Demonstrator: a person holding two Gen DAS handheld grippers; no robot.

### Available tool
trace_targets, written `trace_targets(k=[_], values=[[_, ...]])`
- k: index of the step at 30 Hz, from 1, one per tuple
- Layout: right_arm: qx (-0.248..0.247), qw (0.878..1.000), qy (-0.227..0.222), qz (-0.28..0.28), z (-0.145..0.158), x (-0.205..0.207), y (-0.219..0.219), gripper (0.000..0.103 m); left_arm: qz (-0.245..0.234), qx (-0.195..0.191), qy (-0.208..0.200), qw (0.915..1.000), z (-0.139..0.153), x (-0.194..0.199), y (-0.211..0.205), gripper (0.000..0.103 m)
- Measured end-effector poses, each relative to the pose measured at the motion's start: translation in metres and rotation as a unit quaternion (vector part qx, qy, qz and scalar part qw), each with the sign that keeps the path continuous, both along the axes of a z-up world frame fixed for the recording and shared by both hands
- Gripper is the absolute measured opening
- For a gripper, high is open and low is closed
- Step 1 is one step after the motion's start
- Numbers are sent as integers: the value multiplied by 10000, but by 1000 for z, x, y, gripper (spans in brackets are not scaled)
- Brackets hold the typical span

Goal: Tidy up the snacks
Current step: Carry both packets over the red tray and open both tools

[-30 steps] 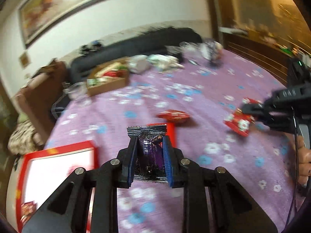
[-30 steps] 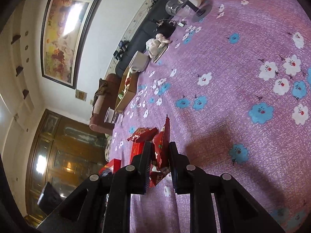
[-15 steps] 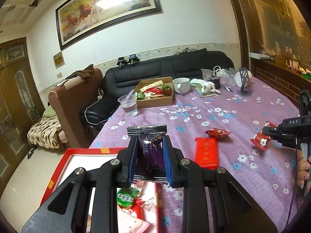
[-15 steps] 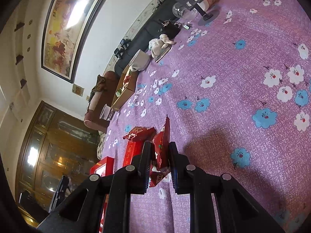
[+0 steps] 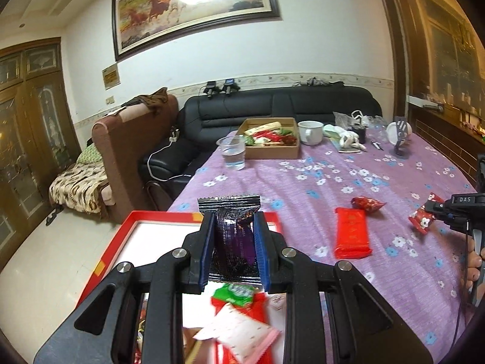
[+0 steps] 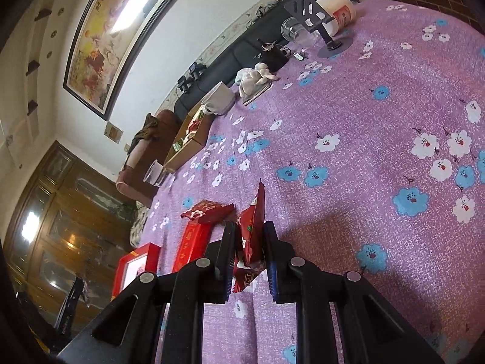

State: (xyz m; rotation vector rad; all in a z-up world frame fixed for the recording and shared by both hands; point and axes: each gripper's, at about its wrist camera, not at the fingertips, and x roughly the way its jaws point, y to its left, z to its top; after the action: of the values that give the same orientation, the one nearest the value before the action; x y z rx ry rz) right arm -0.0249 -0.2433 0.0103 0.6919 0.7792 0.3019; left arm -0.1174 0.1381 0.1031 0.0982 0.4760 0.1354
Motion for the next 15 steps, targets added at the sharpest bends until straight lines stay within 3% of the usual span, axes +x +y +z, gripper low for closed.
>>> trace_targets(k=[9, 15], values=[[293, 9996, 7, 43, 5, -3, 10, 19, 345, -24, 65, 9994, -9, -9, 36, 23], [470, 9974, -107, 543, 21, -1, 57, 18, 529, -50, 86, 9985, -13, -12, 55, 23]])
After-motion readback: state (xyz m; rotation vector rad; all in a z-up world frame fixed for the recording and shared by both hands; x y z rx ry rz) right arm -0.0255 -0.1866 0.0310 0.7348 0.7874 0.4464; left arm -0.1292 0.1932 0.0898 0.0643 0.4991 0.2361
